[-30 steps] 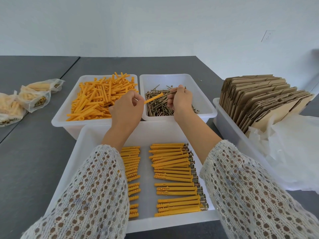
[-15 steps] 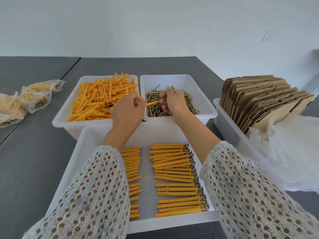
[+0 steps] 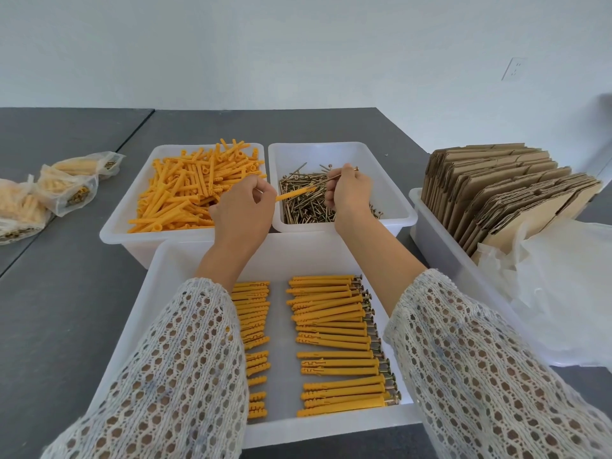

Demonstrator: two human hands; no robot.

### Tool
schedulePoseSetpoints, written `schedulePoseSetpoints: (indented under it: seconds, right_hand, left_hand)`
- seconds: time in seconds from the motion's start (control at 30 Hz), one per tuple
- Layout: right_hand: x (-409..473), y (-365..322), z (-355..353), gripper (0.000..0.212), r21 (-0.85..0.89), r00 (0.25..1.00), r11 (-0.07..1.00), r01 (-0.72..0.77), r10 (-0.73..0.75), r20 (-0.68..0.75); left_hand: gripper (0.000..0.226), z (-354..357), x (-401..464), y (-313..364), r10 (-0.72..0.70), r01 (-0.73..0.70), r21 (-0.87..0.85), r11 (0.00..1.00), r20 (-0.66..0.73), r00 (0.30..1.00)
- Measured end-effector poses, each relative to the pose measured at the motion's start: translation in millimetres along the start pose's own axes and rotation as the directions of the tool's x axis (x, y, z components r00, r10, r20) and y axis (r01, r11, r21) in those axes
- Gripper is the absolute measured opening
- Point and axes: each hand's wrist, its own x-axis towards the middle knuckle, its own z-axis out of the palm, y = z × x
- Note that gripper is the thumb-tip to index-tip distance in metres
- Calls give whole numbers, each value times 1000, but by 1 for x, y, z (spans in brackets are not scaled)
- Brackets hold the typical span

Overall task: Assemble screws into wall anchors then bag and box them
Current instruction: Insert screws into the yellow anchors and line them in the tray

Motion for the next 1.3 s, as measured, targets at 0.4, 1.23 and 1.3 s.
schedulePoseSetpoints:
  seconds: [0.4, 1.23, 1.3]
  right_hand:
    - [1, 0, -1, 43, 38, 998, 999, 12, -10, -61]
    - [2, 7, 4, 38, -139, 995, 986, 96, -96, 3]
    - [3, 6, 3, 38, -93, 995, 992, 90, -93, -29]
  left_hand:
    - [18, 1, 0, -1, 4, -4, 3, 1000, -7, 1000]
    - [18, 3, -5, 1, 57, -58, -40, 998, -16, 998]
    - [17, 1, -4, 2, 41, -43, -83, 996, -22, 999]
